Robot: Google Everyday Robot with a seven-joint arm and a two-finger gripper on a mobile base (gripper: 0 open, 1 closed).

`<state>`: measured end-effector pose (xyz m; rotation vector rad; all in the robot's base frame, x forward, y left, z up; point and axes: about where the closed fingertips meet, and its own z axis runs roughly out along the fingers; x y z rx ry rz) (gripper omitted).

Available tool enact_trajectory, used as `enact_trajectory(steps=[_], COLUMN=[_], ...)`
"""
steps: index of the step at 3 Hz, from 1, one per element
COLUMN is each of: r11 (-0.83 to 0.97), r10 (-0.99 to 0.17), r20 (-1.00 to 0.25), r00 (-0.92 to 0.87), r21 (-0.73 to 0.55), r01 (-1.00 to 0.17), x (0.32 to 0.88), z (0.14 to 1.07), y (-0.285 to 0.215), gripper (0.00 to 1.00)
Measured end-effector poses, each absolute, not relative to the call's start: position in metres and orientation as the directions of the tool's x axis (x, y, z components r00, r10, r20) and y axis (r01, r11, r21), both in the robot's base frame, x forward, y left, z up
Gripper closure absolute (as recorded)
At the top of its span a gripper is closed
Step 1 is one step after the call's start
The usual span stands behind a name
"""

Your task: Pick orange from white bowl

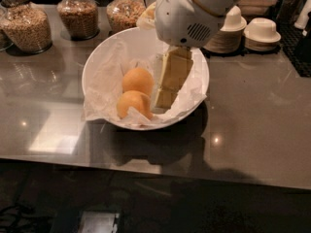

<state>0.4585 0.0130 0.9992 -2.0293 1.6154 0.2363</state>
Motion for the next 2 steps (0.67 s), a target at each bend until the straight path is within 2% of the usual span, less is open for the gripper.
enact_trajectory(steps=[1,2], r11=[-0.131,-0.131], r10=[-0.878,-0.878], r20=[-0.418,-0.418], r00=[0.234,0.233], r21=[-0.26,-0.26], r01=[-0.957,-0.957], x=[0.4883,0.4883], z=[0.9752,0.9752], y=[0.037,0.037], gripper=[0.0,0.0])
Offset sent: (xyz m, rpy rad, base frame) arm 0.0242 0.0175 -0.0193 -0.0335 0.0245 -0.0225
